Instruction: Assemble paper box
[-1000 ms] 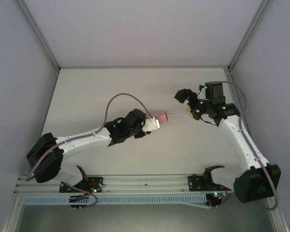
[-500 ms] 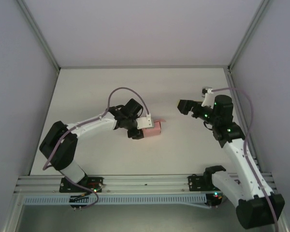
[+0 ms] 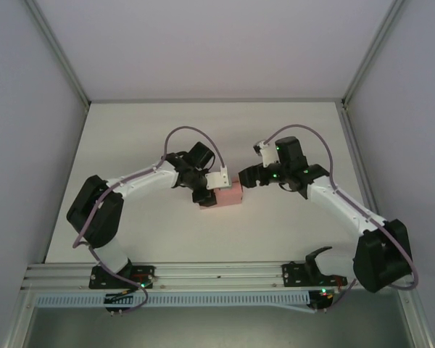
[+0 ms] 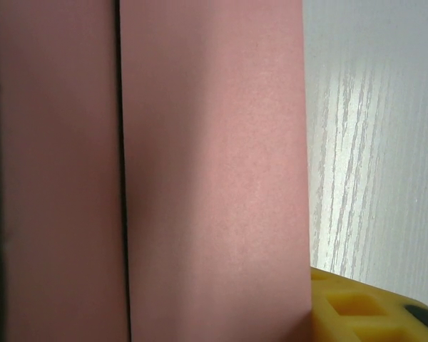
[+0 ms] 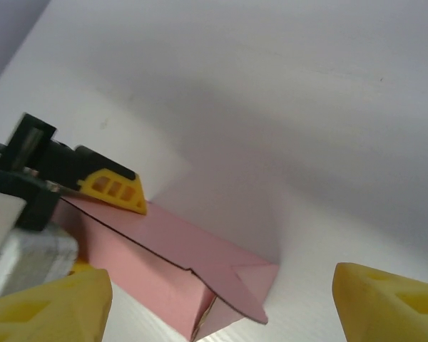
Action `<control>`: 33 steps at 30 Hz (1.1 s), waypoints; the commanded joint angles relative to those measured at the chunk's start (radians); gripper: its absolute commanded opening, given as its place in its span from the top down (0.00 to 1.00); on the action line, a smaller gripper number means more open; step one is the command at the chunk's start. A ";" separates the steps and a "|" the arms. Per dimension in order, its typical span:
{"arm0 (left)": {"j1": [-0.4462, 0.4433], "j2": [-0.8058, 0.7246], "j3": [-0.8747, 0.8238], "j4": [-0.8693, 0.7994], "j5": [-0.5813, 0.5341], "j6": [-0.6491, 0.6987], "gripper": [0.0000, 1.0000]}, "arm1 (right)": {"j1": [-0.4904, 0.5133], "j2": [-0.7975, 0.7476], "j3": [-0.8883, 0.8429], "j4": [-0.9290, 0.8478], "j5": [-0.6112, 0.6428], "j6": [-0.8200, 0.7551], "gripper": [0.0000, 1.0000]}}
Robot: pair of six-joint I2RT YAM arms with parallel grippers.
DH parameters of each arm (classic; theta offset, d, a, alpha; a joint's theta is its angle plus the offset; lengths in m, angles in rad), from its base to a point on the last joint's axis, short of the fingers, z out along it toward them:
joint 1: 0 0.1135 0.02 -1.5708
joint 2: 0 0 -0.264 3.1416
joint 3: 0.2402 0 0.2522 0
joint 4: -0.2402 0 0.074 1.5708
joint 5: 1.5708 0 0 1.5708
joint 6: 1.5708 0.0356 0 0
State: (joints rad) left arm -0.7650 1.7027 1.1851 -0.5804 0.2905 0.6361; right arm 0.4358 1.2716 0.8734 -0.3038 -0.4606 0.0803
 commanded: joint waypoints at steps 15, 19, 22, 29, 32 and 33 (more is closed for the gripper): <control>0.016 0.044 0.030 -0.051 0.029 0.007 0.49 | 0.018 0.109 0.049 -0.081 -0.044 -0.248 0.56; 0.016 0.043 0.033 -0.048 0.027 0.004 0.48 | 0.017 0.108 0.047 -0.074 -0.043 -0.224 0.72; 0.016 0.041 0.034 -0.046 0.023 -0.001 0.47 | 0.019 0.118 0.069 -0.100 -0.073 -0.208 0.88; 0.017 0.049 0.047 -0.027 -0.013 -0.059 0.47 | 0.026 0.084 0.042 -0.022 -0.093 0.118 0.99; 0.016 0.049 0.041 -0.029 -0.018 -0.068 0.47 | 0.030 0.050 -0.006 0.048 -0.091 0.306 1.00; 0.015 0.049 0.039 -0.027 -0.025 -0.068 0.47 | 0.035 0.036 -0.013 0.058 -0.092 0.339 1.00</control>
State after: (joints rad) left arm -0.7547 1.7271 1.2160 -0.5987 0.2955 0.6079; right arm 0.4541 1.3602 0.8871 -0.3202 -0.5167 0.1905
